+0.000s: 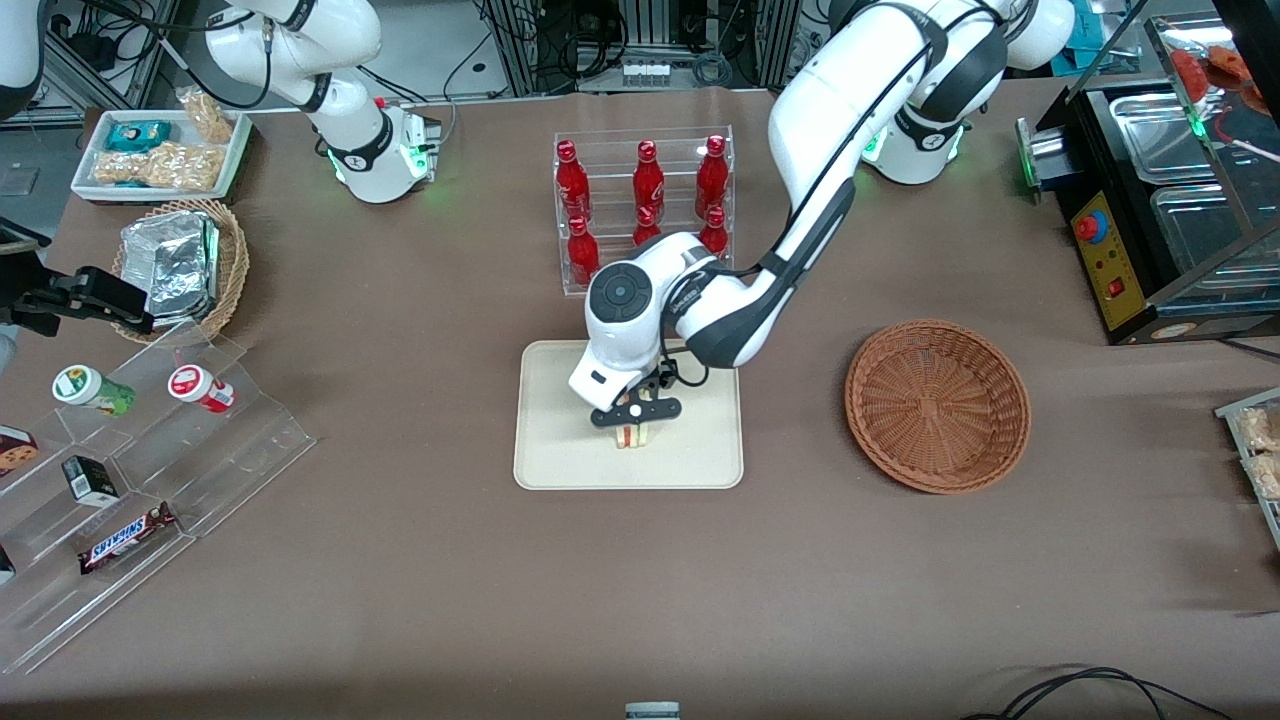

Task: Place sandwich from basket to tray
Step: 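Lower the sandwich onto the tray and open the left gripper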

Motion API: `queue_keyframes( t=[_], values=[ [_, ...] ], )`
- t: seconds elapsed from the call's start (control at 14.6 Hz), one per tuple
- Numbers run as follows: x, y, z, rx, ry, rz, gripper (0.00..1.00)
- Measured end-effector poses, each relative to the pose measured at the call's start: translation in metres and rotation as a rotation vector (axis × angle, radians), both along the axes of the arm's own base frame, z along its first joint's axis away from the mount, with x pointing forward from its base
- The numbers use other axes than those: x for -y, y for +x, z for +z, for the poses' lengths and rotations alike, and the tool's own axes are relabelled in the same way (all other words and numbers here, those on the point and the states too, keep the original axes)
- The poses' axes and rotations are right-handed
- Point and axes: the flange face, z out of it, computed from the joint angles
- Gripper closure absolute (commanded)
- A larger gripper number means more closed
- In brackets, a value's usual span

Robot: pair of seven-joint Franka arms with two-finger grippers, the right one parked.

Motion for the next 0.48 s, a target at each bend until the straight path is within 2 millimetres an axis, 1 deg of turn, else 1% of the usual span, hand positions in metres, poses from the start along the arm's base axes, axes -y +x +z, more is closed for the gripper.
queue_keyframes(
  t=[0.07, 0.14, 0.21, 0.27, 0.34, 0.41, 0.48],
  values=[
    [-0.015, 0.014, 0.028, 0.015, 0.009, 0.035, 0.0],
    [-0.036, 0.031, 0.063, 0.027, 0.001, 0.08, 0.0],
    [-0.062, 0.046, 0.1, 0.027, -0.02, 0.132, 0.0],
    [-0.095, 0.06, 0.137, 0.021, -0.04, 0.181, 0.0],
    [-0.13, 0.07, 0.168, 0.008, -0.043, 0.211, 0.0],
    [-0.167, 0.077, 0.192, -0.016, -0.035, 0.224, 0.0],
    [-0.204, 0.082, 0.208, -0.042, -0.034, 0.226, 0.0]
  ],
)
